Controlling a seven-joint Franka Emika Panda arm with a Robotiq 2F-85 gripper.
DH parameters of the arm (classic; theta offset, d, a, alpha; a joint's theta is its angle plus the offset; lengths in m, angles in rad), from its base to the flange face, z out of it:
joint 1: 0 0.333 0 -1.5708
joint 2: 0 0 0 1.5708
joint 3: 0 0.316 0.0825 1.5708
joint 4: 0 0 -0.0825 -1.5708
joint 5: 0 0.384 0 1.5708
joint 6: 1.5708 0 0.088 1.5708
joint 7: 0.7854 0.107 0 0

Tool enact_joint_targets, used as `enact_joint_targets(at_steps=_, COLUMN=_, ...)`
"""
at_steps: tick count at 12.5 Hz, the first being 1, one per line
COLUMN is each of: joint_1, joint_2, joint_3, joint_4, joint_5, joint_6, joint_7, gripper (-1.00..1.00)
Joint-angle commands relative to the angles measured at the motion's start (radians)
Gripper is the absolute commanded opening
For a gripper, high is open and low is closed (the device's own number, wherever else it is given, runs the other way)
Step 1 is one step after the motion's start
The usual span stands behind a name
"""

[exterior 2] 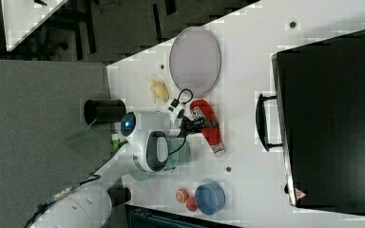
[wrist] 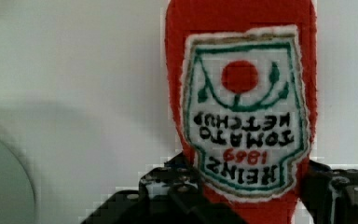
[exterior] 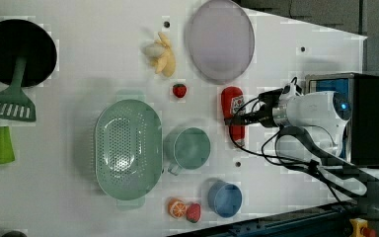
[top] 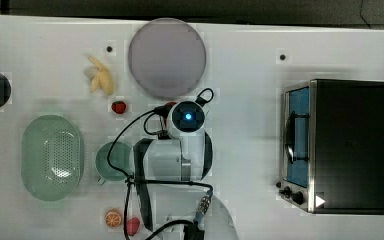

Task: Pick Ketchup from the table and place it in strainer.

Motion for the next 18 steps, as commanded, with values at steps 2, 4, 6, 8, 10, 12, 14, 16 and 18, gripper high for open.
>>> enact_joint_targets(at_steps=2, joint_1=0.003, joint_2=-0.215, joint_3=0.016, joint_4=0.045, joint_5=0.011, joint_6=-0.141, joint_7=-0.015, gripper=0.21)
enact_joint_targets(at_steps=4, joint_1=0.006, joint_2=-0.331, joint_3=0.034, joint_4=0.086, joint_5=0.012, joint_6=-0.317, joint_7=-0.014, gripper=0.21)
enact_joint_targets(at_steps=6, joint_1=0.010, joint_2=-0.421, joint_3=0.066, joint_4=0.144, joint_5=0.013, joint_6=-0.472, joint_7=-0.008, gripper=0.21)
enact_joint_targets(at_steps=8, joint_1=0.021, joint_2=-0.468, joint_3=0.113, joint_4=0.194, joint_5=0.014, joint_6=-0.564, joint_7=0.022, gripper=0.21)
enact_joint_targets(at_steps=10, joint_1=0.036, joint_2=-0.478, joint_3=0.180, joint_4=0.223, joint_5=0.017, joint_6=-0.598, joint_7=0.157, gripper=0.21)
enact_joint_targets(at_steps=12, joint_1=0.049, joint_2=-0.468, joint_3=0.262, joint_4=0.224, joint_5=0.018, joint_6=-0.597, joint_7=0.364, gripper=0.21)
enact_joint_targets(at_steps=14, joint_1=0.060, joint_2=-0.437, joint_3=0.346, joint_4=0.227, joint_5=0.020, joint_6=-0.583, joint_7=0.567, gripper=0.21)
enact_joint_targets(at_steps=16, joint_1=0.070, joint_2=-0.383, joint_3=0.428, joint_4=0.233, joint_5=0.020, joint_6=-0.533, joint_7=0.713, gripper=0.21)
enact_joint_targets(at_steps=18, joint_1=0.078, joint_2=-0.312, joint_3=0.496, joint_4=0.233, joint_5=0.020, joint_6=-0.431, joint_7=0.844, gripper=0.21)
